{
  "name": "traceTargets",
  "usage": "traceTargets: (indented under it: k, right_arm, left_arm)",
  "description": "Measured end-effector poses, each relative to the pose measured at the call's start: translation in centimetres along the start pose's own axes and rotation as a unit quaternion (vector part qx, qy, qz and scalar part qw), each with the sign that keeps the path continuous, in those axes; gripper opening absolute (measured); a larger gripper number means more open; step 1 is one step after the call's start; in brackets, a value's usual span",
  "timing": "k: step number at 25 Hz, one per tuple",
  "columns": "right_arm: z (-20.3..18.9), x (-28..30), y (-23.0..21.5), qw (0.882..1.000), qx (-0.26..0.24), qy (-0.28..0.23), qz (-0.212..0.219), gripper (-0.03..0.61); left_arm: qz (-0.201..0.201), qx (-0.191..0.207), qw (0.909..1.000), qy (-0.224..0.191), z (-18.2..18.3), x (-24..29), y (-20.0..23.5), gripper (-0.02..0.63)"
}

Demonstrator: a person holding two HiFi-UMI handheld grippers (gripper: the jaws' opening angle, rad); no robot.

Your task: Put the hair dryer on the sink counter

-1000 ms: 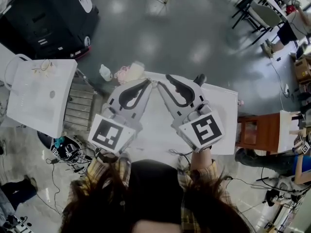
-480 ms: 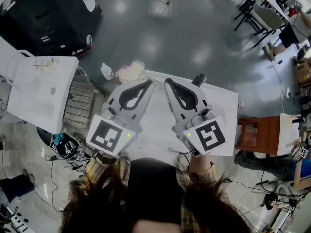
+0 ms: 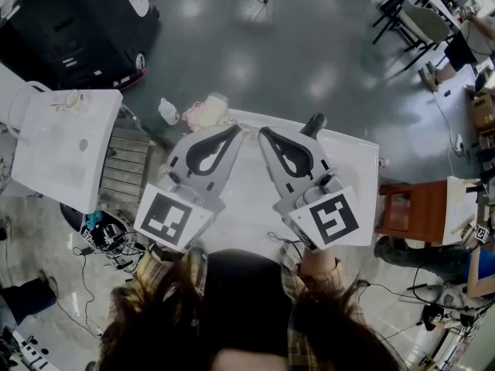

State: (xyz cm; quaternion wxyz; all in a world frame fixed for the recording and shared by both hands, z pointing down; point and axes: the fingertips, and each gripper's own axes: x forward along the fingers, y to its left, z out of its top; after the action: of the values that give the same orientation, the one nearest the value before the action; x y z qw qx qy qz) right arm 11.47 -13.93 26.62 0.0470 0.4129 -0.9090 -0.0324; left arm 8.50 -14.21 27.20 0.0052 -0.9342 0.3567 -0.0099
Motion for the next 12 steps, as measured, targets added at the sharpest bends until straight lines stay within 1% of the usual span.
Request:
traceTargets:
  k: [12]
  right_arm:
    - [0.0, 0.22, 0.05, 1.0, 0.001, 0.004, 0.009, 0.014]
  left_arm:
    - [-0.002, -0.007, 1.0, 0.005, -0.24, 0.11, 0.06, 0.017]
